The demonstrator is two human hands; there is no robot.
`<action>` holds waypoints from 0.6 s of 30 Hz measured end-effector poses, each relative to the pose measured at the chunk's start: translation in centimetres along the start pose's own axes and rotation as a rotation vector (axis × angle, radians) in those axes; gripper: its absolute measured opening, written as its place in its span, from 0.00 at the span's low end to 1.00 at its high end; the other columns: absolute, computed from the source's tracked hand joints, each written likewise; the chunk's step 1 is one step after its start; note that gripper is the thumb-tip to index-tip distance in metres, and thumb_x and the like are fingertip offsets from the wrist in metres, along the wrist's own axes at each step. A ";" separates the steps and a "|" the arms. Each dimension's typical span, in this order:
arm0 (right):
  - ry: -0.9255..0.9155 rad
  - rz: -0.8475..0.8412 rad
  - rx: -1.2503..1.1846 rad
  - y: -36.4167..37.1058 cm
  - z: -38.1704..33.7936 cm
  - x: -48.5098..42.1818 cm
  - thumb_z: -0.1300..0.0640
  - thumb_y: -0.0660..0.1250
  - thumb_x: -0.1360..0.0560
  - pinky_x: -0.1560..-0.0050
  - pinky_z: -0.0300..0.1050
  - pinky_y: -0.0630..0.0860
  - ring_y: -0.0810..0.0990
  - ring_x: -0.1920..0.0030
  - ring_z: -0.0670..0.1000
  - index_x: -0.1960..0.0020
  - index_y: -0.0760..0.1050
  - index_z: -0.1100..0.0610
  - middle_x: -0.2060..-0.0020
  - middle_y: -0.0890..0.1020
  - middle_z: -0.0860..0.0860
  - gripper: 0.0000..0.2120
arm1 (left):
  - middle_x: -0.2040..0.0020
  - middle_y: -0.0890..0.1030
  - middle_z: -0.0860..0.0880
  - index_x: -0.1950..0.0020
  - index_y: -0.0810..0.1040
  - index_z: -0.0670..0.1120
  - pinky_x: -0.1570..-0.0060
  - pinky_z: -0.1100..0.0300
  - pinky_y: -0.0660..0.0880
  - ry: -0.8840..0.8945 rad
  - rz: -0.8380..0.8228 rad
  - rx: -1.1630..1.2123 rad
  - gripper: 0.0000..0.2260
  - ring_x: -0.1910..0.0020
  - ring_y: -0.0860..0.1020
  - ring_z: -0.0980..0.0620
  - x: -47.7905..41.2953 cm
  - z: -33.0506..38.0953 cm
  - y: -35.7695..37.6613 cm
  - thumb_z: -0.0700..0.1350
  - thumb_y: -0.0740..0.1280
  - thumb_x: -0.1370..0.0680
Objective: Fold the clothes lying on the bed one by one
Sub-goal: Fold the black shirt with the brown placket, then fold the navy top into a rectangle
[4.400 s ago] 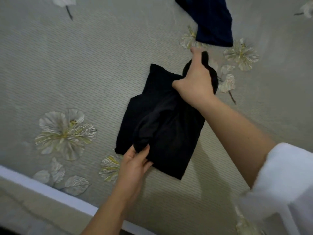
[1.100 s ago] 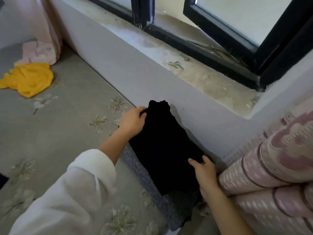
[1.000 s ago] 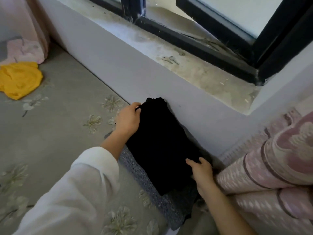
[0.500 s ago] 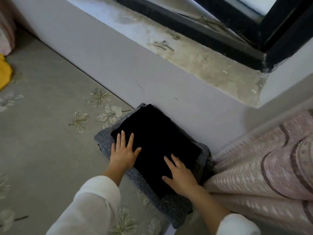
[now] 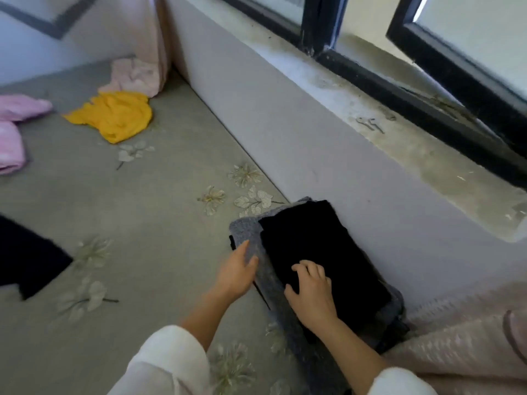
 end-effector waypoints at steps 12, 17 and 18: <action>-0.426 -0.405 0.105 13.2 -21.7 7.9 0.49 0.61 0.23 0.35 0.46 0.63 0.65 0.32 0.53 0.31 0.66 0.55 0.34 0.70 0.52 0.22 | 0.25 0.64 0.44 0.24 0.59 0.44 0.31 0.55 0.61 -0.577 0.326 0.075 0.22 0.28 0.64 0.45 21.9 -24.4 -11.0 0.48 0.55 0.17; -0.476 -0.451 0.165 18.3 -29.3 12.0 0.48 0.61 0.22 0.35 0.46 0.63 0.65 0.32 0.54 0.30 0.65 0.55 0.34 0.69 0.53 0.23 | 0.27 0.67 0.43 0.26 0.63 0.43 0.32 0.56 0.62 -0.562 0.440 0.111 0.21 0.29 0.66 0.45 26.7 -32.5 -13.5 0.46 0.57 0.18; -0.468 -0.452 0.178 19.4 -30.4 12.7 0.48 0.61 0.22 0.35 0.46 0.62 0.65 0.32 0.54 0.30 0.65 0.55 0.34 0.69 0.53 0.23 | 0.28 0.68 0.44 0.26 0.64 0.43 0.32 0.56 0.62 -0.541 0.458 0.123 0.20 0.30 0.66 0.45 27.2 -33.9 -13.9 0.45 0.58 0.18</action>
Point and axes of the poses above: each hand's wrist, its own x-axis away from the middle knuckle, its own y-axis out of the palm, z = x × y, the point moved 1 cm from there along -x, towards the middle knuckle
